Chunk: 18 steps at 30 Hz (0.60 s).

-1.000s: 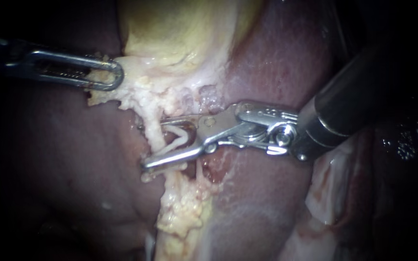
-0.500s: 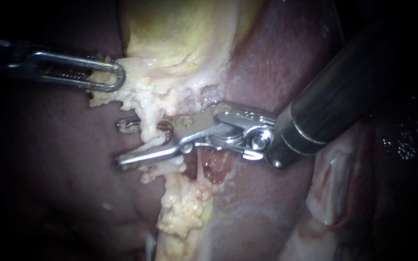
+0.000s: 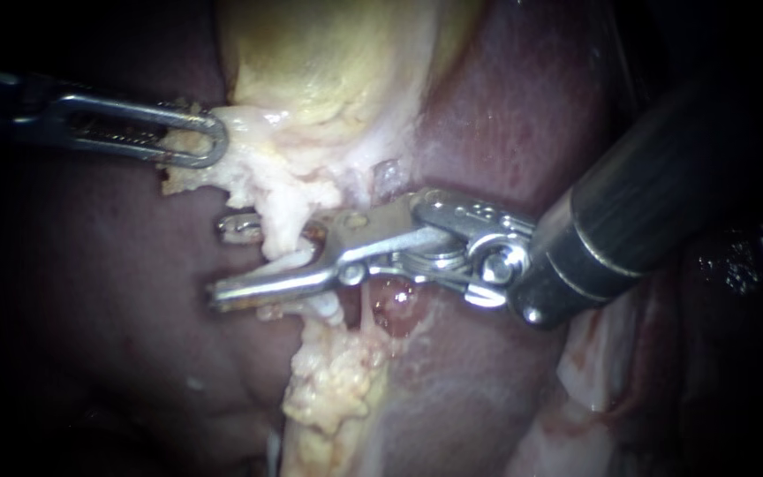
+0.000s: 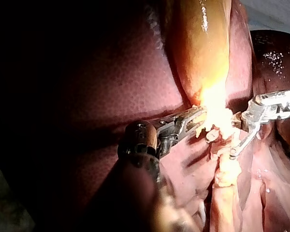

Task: Clipping third clip left tube

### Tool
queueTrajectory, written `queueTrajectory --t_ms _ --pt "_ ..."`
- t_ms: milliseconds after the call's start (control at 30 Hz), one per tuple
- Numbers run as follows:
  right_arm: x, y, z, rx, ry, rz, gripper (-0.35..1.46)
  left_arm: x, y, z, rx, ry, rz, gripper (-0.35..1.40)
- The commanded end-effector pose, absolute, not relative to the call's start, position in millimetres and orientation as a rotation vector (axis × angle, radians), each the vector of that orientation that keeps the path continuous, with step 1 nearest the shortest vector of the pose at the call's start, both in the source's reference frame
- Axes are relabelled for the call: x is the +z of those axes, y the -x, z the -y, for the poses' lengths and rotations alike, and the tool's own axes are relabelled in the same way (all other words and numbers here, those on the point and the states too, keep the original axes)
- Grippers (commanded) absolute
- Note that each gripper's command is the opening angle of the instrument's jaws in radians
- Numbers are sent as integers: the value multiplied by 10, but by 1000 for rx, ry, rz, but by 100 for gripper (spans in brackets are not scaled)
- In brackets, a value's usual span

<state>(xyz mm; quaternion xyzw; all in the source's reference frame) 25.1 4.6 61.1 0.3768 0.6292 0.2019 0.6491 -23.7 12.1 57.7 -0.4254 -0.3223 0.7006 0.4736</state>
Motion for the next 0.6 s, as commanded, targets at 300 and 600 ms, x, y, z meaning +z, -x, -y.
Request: queueTrajectory --t_ms 300,600 --pt "615 -246 -45 499 -877 -1415 30 579 237 -120 1717 1039 787 -35" --pt "618 -237 -46 574 -945 -1384 -10 579 238 -120 1717 1039 789 -35"
